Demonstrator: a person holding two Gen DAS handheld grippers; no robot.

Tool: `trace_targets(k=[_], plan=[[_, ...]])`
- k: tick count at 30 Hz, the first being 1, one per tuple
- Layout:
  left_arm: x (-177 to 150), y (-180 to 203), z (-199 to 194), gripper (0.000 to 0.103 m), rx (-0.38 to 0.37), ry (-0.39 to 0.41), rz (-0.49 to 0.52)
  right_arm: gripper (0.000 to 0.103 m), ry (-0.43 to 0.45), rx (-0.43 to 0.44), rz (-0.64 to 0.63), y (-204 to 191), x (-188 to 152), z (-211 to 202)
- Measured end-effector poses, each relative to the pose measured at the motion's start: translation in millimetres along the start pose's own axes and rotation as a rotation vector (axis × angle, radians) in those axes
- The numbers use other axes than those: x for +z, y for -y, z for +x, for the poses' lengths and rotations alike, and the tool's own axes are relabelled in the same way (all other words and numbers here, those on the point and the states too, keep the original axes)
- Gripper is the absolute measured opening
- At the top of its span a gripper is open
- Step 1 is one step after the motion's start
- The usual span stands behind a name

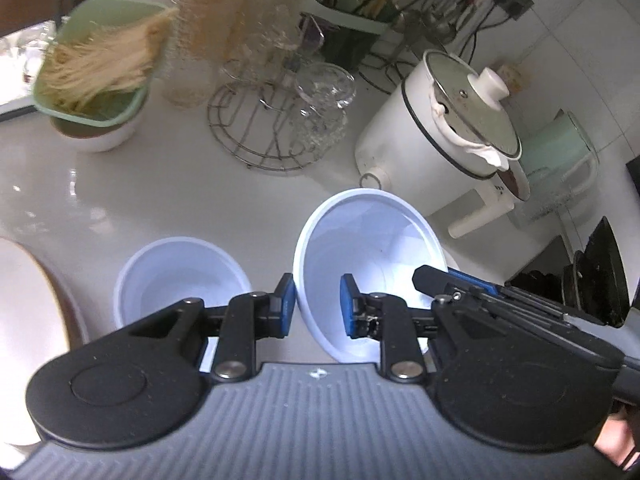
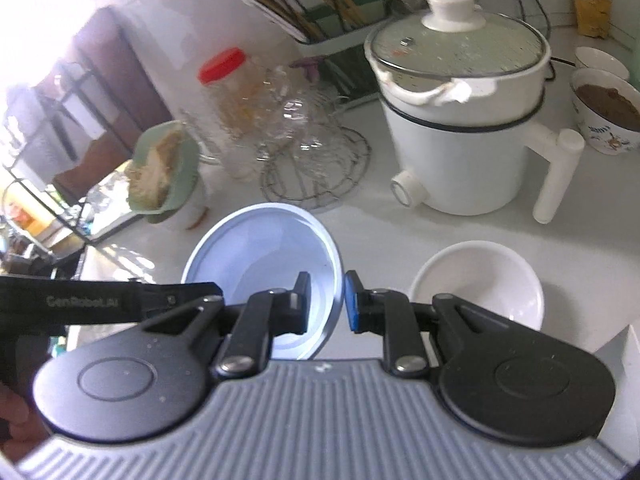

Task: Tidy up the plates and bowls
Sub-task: 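Carry the second blue bowl with both grippers and lower it into the first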

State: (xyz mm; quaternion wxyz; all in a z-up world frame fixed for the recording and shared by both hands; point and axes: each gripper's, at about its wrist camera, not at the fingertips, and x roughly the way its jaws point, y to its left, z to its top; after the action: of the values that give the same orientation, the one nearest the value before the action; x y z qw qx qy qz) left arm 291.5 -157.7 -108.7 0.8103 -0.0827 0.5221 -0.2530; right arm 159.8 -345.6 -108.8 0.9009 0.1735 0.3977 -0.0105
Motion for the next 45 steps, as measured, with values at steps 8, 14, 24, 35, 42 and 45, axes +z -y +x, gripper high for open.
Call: trace_targets(k=[8, 14, 24, 35, 42, 45], plan=[[-18, -22, -39, 0.026, 0.048, 0.065, -0.073, 0.021, -0.022, 0.092, -0.039, -24, -2, -6], [-24, -53, -59, 0.026, 0.054, 0.092, -0.157, 0.021, -0.027, 0.138, -0.077, -53, -5, -2], [-16, -103, -66, 0.026, 0.072, 0.102, -0.194, 0.021, -0.086, 0.163, -0.08, -92, -5, 31], [-10, -121, -14, 0.026, 0.082, 0.01, -0.159, 0.022, -0.178, 0.05, -0.046, -92, -21, 72], [-16, -127, -11, 0.045, 0.111, -0.008, -0.159, 0.025, -0.16, 0.057, -0.064, -91, -24, 72], [-17, -132, -17, 0.045, 0.112, 0.0, -0.167, 0.035, -0.14, 0.036, -0.057, -93, -23, 70]])
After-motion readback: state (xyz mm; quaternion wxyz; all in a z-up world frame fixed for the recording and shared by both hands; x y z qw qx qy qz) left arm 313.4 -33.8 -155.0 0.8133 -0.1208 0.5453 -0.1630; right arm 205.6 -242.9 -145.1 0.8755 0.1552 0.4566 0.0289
